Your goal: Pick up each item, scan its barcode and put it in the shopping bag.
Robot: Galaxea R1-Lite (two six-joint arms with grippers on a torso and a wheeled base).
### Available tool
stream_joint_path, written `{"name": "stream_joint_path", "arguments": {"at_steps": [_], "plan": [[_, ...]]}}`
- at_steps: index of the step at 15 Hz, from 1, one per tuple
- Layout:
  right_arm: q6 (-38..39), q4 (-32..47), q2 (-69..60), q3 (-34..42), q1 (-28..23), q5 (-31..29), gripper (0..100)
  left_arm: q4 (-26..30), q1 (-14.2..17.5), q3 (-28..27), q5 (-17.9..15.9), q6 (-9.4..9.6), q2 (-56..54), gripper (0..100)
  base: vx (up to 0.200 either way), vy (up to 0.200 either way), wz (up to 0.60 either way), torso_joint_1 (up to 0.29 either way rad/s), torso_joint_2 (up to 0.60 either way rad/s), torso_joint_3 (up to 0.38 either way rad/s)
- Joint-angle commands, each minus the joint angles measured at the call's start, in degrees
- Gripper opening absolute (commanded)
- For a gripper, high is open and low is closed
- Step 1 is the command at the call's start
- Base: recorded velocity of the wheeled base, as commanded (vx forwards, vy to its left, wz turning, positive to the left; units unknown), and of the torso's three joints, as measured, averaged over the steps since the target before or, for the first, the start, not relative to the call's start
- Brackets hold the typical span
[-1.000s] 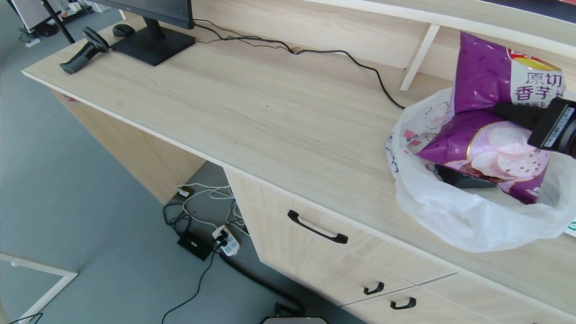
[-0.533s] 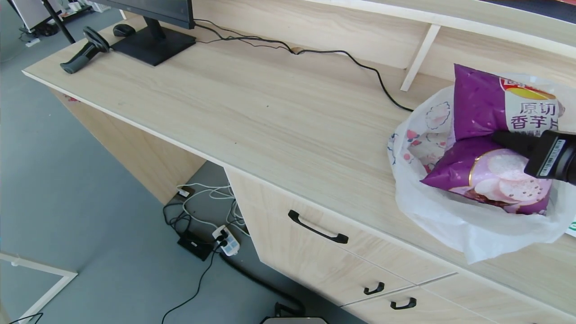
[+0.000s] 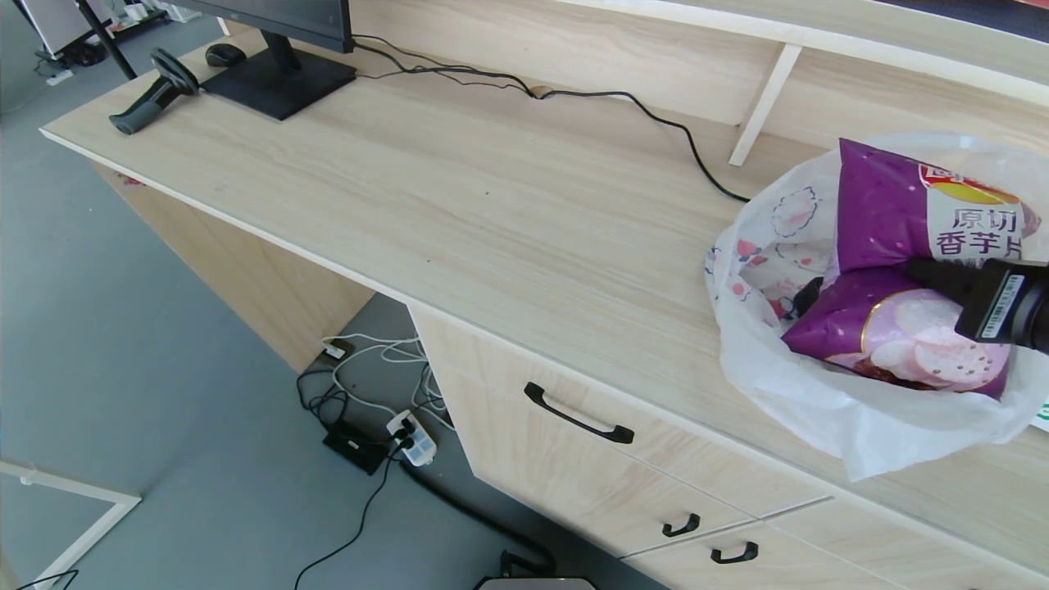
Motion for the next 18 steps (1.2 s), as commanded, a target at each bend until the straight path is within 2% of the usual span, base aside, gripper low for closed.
{"name": "stream_joint_path", "arguments": {"at_steps": [1,6,7,11,18], "plan": [[-0.33,0.01,0.36,0.72,-0.18,-0.1,0,-0.02,0.01,0.0,0.01,0.01,0.09,100,0.0,0.0,0.0,0.0,0.0,0.0],[-0.16,-0.42,2.82,0.46,-0.18,-0.1,0,-0.11,0.01,0.0,0.01,0.1,0.09,100,0.0,0.0,0.0,0.0,0.0,0.0],[0.02,-0.51,2.82,0.46,-0.18,-0.1,100,-0.11,0.01,0.0,-0.08,0.1,0.09,100,0.0,0.0,0.0,0.0,0.0,0.0],[0.9,-4.73,2.47,-1.21,-0.18,0.16,100,-0.11,0.01,0.0,0.01,0.01,0.09,100,0.0,0.0,0.0,0.0,0.0,0.0],[2.31,-5.43,-3.42,-2.62,0.44,0.52,100,-0.11,0.01,0.0,0.01,0.01,0.09,100,0.0,0.0,0.0,0.0,0.0,0.0]]}}
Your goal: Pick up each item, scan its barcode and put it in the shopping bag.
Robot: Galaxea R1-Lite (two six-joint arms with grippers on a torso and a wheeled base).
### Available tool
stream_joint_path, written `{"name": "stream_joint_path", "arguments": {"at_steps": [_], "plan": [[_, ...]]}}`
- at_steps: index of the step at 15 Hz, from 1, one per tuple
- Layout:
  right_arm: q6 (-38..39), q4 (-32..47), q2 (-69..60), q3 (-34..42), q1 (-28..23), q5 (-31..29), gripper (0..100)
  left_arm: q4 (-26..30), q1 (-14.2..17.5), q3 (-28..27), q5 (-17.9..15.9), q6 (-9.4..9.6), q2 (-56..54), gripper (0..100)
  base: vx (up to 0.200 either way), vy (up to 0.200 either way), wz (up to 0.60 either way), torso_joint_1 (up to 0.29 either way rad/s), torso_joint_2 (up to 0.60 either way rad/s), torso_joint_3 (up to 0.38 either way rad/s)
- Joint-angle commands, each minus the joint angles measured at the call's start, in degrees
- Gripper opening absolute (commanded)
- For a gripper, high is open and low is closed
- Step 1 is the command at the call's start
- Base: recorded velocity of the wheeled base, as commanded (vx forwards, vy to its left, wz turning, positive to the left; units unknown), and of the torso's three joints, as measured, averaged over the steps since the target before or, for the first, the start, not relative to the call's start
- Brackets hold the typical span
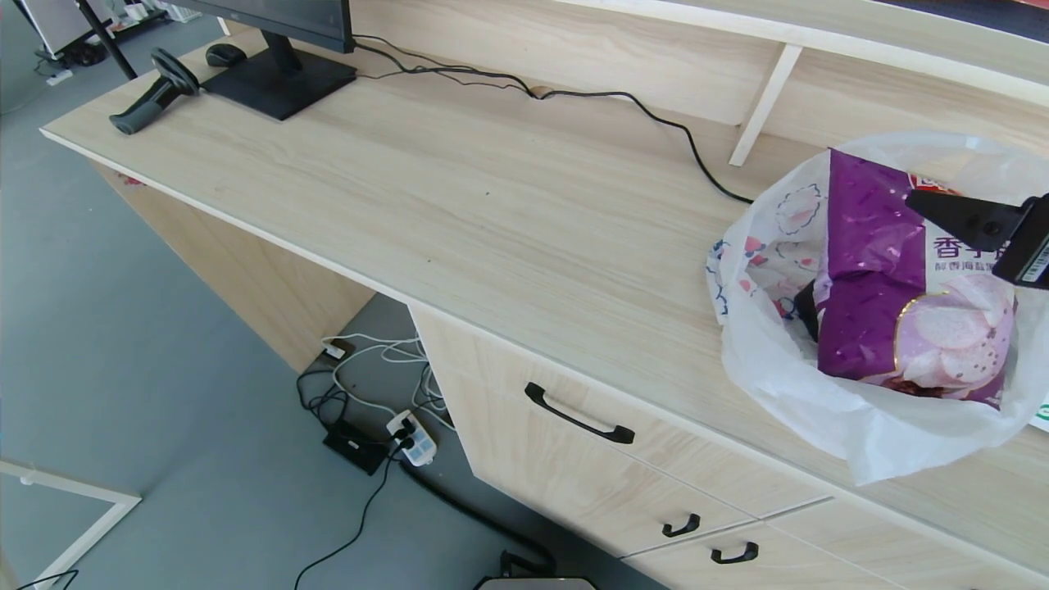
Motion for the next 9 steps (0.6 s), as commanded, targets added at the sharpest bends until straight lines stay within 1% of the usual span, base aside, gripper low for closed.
{"name": "stream_joint_path", "arguments": {"at_steps": [1,2,5,6,8,9], "plan": [[0.01,0.04,-2.41,-0.15,0.09,0.17,100,-0.01,0.01,0.0,0.01,0.0,0.09,100,0.0,0.0,0.0,0.0,0.0,0.0],[0.01,0.04,-3.56,-1.47,0.09,2.1,100,-0.01,0.01,0.0,-0.08,0.0,0.09,100,0.0,0.0,0.0,0.0,0.0,0.0],[0.01,0.48,-7.25,-2.87,0.26,3.95,100,0.08,0.01,0.0,0.01,-0.18,0.09,100,0.0,0.0,0.0,0.0,0.0,0.0],[-0.25,1.62,-10.15,-2.26,1.49,4.56,100,0.08,0.01,0.0,0.01,-0.09,0.09,100,0.0,0.0,0.0,0.0,0.0,0.0],[-0.25,5.14,-13.75,-0.32,1.67,4.83,100,0.08,0.01,0.0,0.01,-0.18,0.09,100,0.0,0.0,0.0,0.0,0.0,0.0],[-0.69,9.62,-19.64,4.16,1.76,7.9,100,0.08,0.01,0.0,0.01,-0.18,0.09,100,0.0,0.0,0.0,0.0,0.0,0.0]]}}
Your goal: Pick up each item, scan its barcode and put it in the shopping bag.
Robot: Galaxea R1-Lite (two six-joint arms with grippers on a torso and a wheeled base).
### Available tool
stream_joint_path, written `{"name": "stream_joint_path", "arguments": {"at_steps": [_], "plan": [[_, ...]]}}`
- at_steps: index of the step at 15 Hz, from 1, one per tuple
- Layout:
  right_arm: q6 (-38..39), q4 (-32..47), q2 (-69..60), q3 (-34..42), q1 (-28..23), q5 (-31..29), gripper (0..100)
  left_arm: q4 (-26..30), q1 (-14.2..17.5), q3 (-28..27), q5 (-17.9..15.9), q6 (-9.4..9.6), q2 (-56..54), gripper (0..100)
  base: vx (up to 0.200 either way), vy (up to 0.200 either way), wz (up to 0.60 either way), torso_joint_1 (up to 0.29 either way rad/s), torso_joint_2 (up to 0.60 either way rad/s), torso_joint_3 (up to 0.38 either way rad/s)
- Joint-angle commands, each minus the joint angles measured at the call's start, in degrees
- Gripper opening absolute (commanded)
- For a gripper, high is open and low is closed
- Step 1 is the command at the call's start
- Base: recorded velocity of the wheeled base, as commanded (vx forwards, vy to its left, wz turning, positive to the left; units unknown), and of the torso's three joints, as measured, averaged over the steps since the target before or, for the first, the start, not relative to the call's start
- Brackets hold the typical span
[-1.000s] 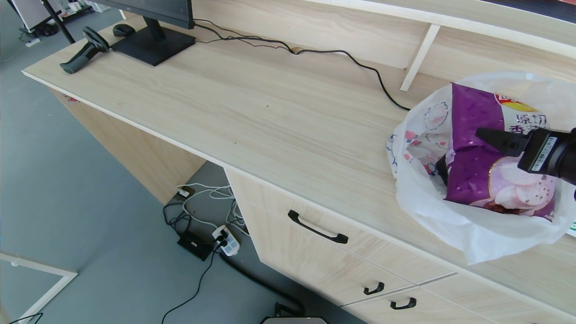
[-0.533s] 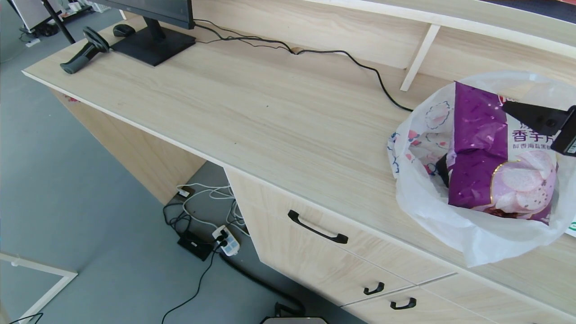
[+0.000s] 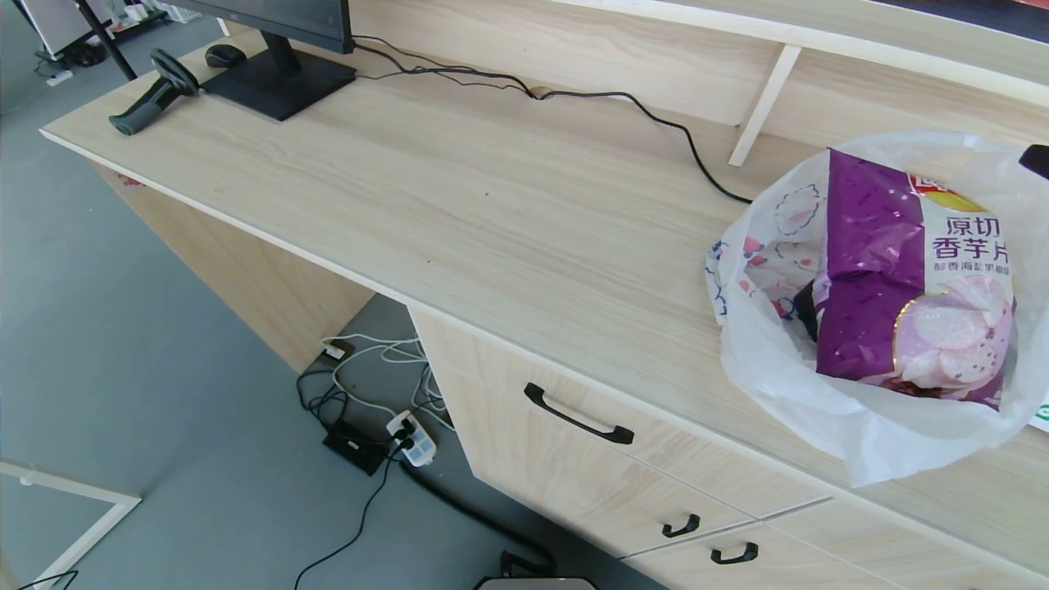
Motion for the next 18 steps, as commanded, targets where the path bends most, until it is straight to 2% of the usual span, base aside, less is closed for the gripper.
{"name": "stream_joint_path", "arguments": {"at_steps": [1,7,10,12,13,15,16,17,18], "plan": [[-1.44,6.6,-13.06,7.83,0.25,3.13,100,-0.02,0.01,0.0,0.01,-0.01,0.09,100,0.0,0.0,0.0,0.0,0.0,0.0],[-1.62,28.22,-40.92,21.89,0.25,4.01,100,-0.11,0.01,0.0,0.01,-0.09,0.09,100,0.0,0.0,0.0,0.0,0.0,0.0],[-1.62,32.53,-51.65,28.92,0.25,4.27,100,-0.02,0.01,0.0,0.01,-0.18,0.09,100,0.0,0.0,0.0,0.0,0.0,0.0],[-1.26,32.26,-51.47,29.45,0.25,4.36,100,-0.11,0.01,0.0,0.01,-0.18,0.09,100,0.0,0.0,0.0,0.0,0.0,0.0],[-0.56,31.12,-51.47,33.31,0.25,4.45,100,-0.2,0.01,0.0,0.01,-0.01,0.09,100,0.0,0.0,0.0,0.0,0.0,0.0],[-1.09,17.94,-51.73,40.96,0.52,4.8,100,-0.11,0.01,0.0,0.01,-0.18,0.09,100,0.0,0.0,0.0,0.0,0.0,0.0],[-1.35,16.88,-51.73,41.66,0.61,4.89,100,-0.11,0.01,0.0,0.01,-0.18,0.09,100,0.0,0.0,0.0,0.0,0.0,0.0],[-5.39,4.84,-52.52,46.41,1.13,4.8,100,-0.11,0.01,0.0,0.01,-0.27,0.09,100,0.0,0.0,0.0,0.0,0.0,0.0],[-6.01,4.84,-54.72,46.32,1.75,4.8,100,-0.2,0.01,0.0,0.01,-0.27,0.09,100,0.0,0.0,0.0,0.0,0.0,0.0]]}}
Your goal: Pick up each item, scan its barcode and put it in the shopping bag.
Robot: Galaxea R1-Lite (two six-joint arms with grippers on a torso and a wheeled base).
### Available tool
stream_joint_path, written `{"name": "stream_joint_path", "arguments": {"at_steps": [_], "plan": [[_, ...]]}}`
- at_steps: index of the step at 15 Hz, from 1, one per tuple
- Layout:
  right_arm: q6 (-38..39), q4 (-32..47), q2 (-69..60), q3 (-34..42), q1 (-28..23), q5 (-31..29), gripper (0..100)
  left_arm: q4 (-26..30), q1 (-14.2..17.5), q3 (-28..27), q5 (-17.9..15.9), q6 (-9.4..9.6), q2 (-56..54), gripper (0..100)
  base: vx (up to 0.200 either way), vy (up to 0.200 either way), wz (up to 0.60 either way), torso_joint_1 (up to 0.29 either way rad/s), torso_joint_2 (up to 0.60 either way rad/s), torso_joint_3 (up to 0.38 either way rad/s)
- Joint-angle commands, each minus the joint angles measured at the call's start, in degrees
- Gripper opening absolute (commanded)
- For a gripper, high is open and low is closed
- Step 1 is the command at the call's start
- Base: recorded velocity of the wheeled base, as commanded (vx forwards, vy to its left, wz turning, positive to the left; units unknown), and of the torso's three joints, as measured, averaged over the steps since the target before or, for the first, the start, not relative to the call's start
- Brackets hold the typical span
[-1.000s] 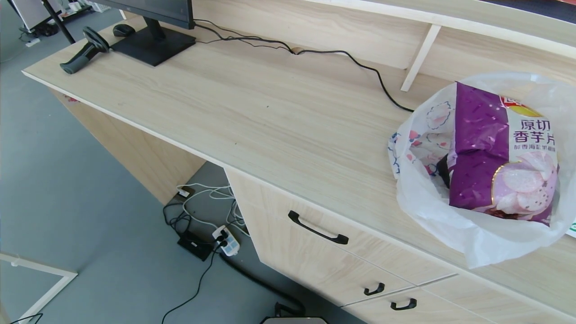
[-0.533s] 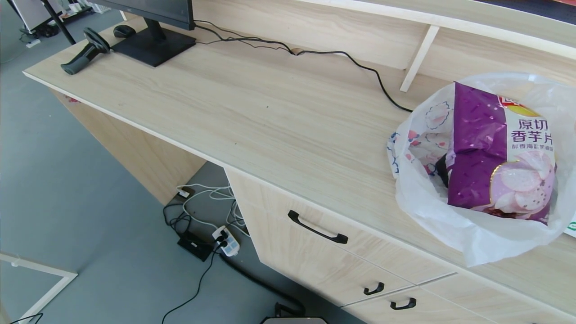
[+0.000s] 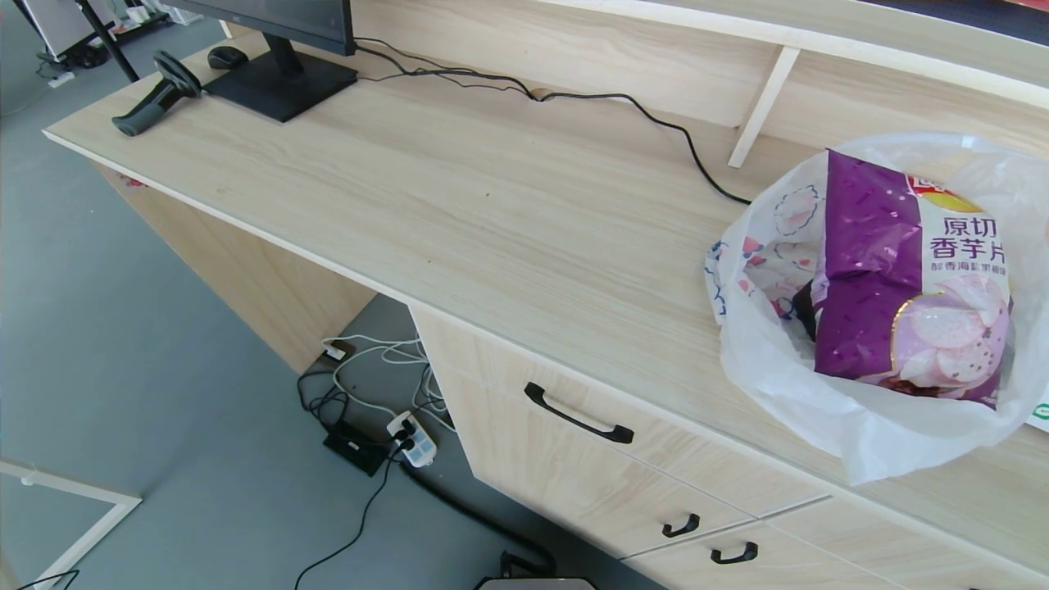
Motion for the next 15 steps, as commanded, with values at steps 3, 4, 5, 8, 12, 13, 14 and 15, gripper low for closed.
{"name": "stream_joint_path", "arguments": {"at_steps": [3,4,5,8,12,13,14,15], "plan": [[-2.05,1.23,-4.27,3.8,2.1,-0.04,100,0.03,0.01,0.0,0.01,-0.05,0.09,100,0.0,0.0,0.0,0.0,0.0,0.0],[1.12,7.82,-4.27,3.72,2.1,-0.13,100,0.11,0.01,0.0,0.01,-0.14,0.09,100,0.0,0.0,0.0,0.0,0.0,0.0],[5.42,8.35,-4.27,3.28,2.1,0.05,100,0.11,0.01,0.0,0.01,-0.23,0.09,100,0.0,0.0,0.0,0.0,0.0,0.0],[8.94,6.59,-4.27,3.8,2.1,-0.48,100,0.11,0.01,0.0,0.01,-0.23,0.09,100,0.0,0.0,0.0,0.0,0.0,0.0],[1.73,6.95,-4.27,3.63,2.1,1.37,100,0.11,0.01,0.0,0.01,-0.49,0.09,100,0.0,0.0,0.0,0.0,0.0,0.0],[-0.38,7.3,-4.27,3.63,2.1,1.98,100,0.11,0.01,0.0,0.01,-0.84,0.09,100,0.0,0.0,0.0,0.0,0.0,0.0],[-3.1,7.47,-4.27,3.63,2.1,1.72,100,0.11,0.01,0.0,0.01,-1.46,0.09,100,0.0,0.0,0.0,0.0,0.0,0.0],[-3.8,7.65,-4.27,3.63,2.01,-1.18,100,0.11,0.01,0.0,0.01,-1.99,0.0,100,0.0,0.0,0.0,0.0,0.0,0.0]]}}
